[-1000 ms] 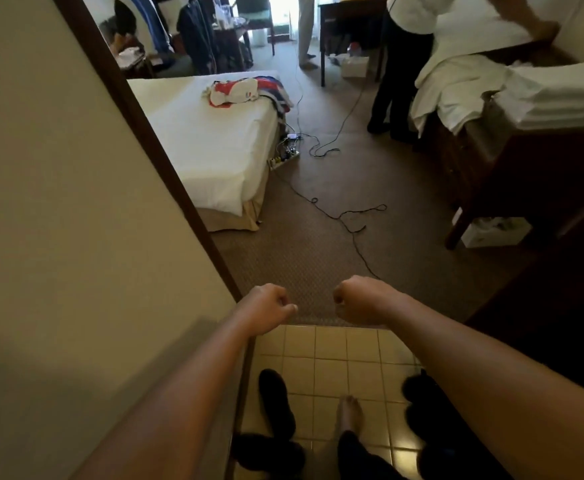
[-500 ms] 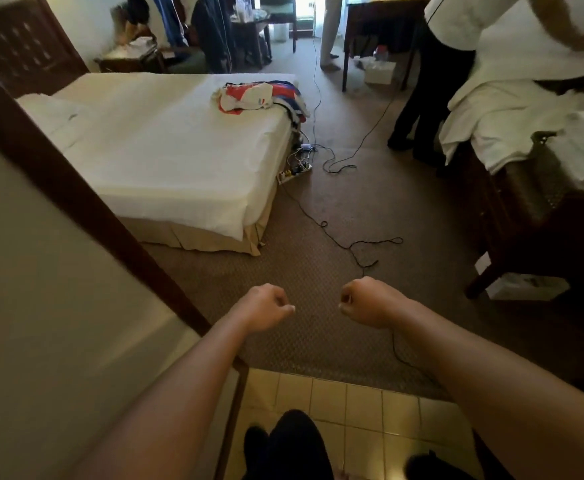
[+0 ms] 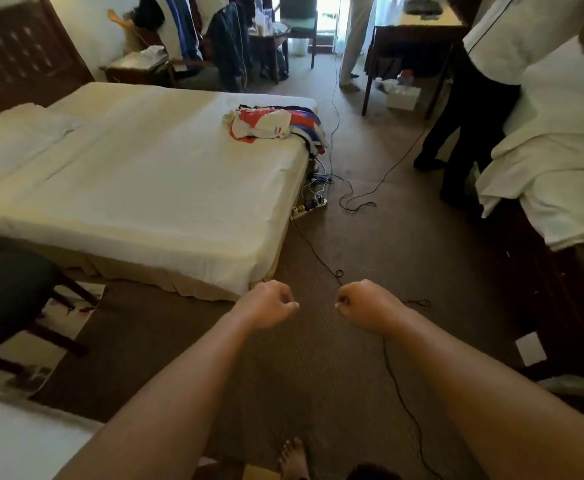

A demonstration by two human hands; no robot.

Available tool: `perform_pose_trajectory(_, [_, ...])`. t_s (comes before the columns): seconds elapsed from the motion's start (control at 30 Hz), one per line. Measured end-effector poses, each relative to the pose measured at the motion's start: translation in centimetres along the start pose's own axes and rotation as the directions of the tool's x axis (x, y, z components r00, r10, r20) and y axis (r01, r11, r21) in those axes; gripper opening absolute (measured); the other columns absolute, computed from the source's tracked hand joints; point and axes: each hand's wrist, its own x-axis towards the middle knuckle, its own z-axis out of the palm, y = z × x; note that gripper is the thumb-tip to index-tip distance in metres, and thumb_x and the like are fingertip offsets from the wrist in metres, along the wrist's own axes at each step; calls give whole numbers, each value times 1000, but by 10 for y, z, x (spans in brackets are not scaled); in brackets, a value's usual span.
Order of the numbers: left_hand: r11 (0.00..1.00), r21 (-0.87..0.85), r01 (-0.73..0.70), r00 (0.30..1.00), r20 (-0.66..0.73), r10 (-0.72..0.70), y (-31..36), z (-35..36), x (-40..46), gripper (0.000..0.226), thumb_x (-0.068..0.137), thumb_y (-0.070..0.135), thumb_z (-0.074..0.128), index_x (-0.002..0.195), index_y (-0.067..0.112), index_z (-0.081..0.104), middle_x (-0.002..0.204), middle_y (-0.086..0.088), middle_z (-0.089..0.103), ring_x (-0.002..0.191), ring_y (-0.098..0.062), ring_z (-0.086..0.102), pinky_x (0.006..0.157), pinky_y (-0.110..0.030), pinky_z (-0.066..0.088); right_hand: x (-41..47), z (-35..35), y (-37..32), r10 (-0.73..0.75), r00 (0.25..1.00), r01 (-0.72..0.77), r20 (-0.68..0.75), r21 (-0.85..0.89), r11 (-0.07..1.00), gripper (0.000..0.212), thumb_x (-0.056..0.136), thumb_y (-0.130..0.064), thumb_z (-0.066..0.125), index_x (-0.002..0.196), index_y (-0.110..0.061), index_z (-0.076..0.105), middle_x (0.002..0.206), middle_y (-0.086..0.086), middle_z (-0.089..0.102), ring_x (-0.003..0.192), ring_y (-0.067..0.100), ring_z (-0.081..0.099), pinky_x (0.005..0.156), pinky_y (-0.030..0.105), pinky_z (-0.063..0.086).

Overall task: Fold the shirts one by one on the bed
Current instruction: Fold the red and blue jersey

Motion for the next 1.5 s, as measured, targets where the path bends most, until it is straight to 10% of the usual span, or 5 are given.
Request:
perform_pose_trajectory(0.83, [980, 190, 53, 999, -6, -52, 49, -224, 466, 30, 98, 44, 58, 119, 25, 67, 114, 1, 65, 100, -17, 61, 87, -37, 54, 472, -255, 108, -131, 989, 139, 74, -117, 983, 17, 97, -30, 54, 95, -21, 68, 89, -3, 66, 80, 15, 64, 78, 40, 58])
perform_pose_trajectory(1.5, [980, 118, 161, 987, -21, -160, -39, -424, 796, 32, 98, 46, 55, 118, 23, 65, 125, 1, 62, 109, -20, 60, 91, -40, 52, 860, -393, 94, -161, 977, 184, 138, -170, 968, 24, 99, -30, 50, 98, -15, 68, 88, -1, 65, 81, 20, 65, 77, 39, 58])
